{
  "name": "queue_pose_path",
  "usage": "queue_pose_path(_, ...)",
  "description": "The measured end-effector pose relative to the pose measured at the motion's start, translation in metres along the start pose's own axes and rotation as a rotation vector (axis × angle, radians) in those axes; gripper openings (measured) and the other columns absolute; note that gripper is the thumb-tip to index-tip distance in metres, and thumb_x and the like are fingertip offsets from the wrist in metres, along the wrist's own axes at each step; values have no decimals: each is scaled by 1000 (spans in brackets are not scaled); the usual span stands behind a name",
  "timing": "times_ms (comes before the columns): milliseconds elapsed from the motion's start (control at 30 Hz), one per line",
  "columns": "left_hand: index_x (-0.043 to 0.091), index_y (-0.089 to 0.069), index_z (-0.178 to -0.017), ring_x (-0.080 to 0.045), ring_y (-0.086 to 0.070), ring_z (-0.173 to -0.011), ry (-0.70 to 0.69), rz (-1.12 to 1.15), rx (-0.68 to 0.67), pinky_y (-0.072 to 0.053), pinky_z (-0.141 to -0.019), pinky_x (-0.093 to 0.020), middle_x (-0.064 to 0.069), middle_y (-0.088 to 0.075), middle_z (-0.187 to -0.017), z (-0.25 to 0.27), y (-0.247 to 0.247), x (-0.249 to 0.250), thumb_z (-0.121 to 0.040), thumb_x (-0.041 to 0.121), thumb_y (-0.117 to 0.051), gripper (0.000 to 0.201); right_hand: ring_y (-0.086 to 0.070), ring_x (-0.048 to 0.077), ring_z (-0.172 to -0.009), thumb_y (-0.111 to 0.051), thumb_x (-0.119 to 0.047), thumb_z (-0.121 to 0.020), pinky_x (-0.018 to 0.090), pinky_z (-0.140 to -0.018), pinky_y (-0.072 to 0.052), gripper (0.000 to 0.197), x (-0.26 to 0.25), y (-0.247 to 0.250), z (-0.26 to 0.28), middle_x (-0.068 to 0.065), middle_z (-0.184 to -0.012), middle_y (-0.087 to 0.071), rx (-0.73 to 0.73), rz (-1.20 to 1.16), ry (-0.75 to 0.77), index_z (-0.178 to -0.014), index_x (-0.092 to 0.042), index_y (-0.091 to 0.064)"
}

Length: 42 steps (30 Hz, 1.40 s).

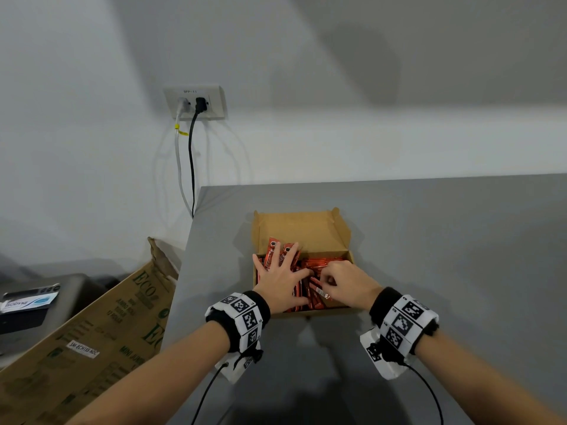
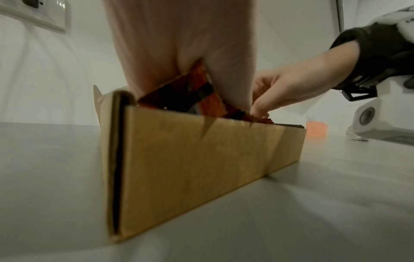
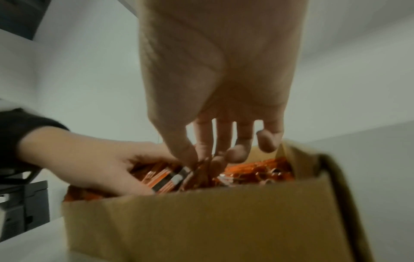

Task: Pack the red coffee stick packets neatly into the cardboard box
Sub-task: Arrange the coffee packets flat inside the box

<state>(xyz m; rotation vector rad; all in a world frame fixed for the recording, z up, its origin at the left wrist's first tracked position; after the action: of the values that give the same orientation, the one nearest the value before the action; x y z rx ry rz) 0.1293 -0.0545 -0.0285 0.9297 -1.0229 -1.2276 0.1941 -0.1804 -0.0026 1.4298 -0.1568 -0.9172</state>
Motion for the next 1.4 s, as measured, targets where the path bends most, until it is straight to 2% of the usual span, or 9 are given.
queue_pose_path(267, 38, -37, -137, -40, 21, -140, 4, 1, 1, 3, -99, -77, -3, 16, -157, 0, 0, 0, -84, 58, -54, 59, -49, 6, -57, -53, -14, -90, 11, -52, -39, 17, 18, 15, 2, -4, -66, -56, -75, -151, -62, -74, -12, -58)
queue_pose_path(433, 38, -38, -135, -41, 21, -140, 3, 3, -3, 2, -99, -77, -3, 16, -157, 0, 0, 0, -84, 57, -55, 57, -59, 12, -43, -55, -17, -93, 27, -49, -49, 20, 29, 31, 11, 11, -73, -69, 84, -412, -111, -76, -8, -49)
queue_pose_path(533, 39, -38, -134, -41, 21, -140, 6, 3, -4, 2, -99, -77, -3, 16, -157, 0, 0, 0, -84, 57, -55, 56, -65, 12, -50, -57, -14, -91, 33, -60, -58, 22, 31, 30, 14, 7, -75, -68, 123, -435, -69, -73, -14, -45)
queue_pose_path(633, 39, -38, -134, -41, 21, -140, 3, -2, -1, 2, -99, -77, -3, 16, -157, -1, 0, 0, -84, 57, -55, 55, -68, 17, -77, -55, -8, -91, 38, -73, -57, 29, 29, 24, 13, 8, -90, -67, 112, -313, -8, -72, -22, -39)
queue_pose_path(767, 39, -38, -134, -41, 21, -140, 2, -10, -1, 2, -99, -77, -3, 16, -157, -1, -1, 0, -84, 58, -54, 56, -58, 31, -78, -43, -4, -92, 32, -61, -47, 25, 29, 15, 11, 16, -86, -60, 88, -247, -14, -80, -23, -33)
queue_pose_path(933, 38, -37, -136, -41, 21, -140, 7, -11, -7, 2, -99, -77, -3, 17, -157, -1, 0, 0, -84, 57, -54, 58, -42, 15, -89, -42, -11, -93, 18, -69, -35, 5, 26, 14, 11, -3, -94, -49, 124, -151, 13, -92, -16, -41)
queue_pose_path(1067, 35, -37, -137, -40, 21, -140, 11, -22, -7, 2, -99, -77, -3, 17, -157, -1, -1, 0, -84, 58, -53, 60, -43, 13, -95, -40, -5, -92, 17, -75, -35, 15, 29, 11, 9, -2, -101, -50, 108, -186, 38, -95, -19, -44)
queue_pose_path(1200, 34, -39, -136, -41, 21, -140, 10, -28, -7, 1, -99, -77, -4, 17, -157, -2, -1, 0, -84, 59, -53, 59, -53, 6, -81, -55, -3, -87, 16, -70, -45, 25, 35, 11, 11, -5, -91, -56, 92, -216, 15, -105, -20, -47)
queue_pose_path(1400, 34, -39, -135, -41, 20, -140, 14, -23, -6, 1, -100, -77, -3, 17, -157, -1, 0, 0, -84, 59, -53, 58, -53, -12, -62, -64, -15, -87, 4, -58, -39, 30, 37, 12, 12, -14, -82, -59, 43, -149, -18, -116, -22, -60)
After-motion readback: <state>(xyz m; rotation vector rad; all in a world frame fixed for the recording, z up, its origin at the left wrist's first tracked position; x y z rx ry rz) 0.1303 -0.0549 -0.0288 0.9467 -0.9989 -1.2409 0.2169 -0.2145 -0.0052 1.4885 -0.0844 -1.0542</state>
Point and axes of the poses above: each hand's wrist, its own z-axis away from the middle knuckle, its own y-axis out of the back of the hand, x = y × z, the point moved 4 cm from there along -z, towards the middle knuckle
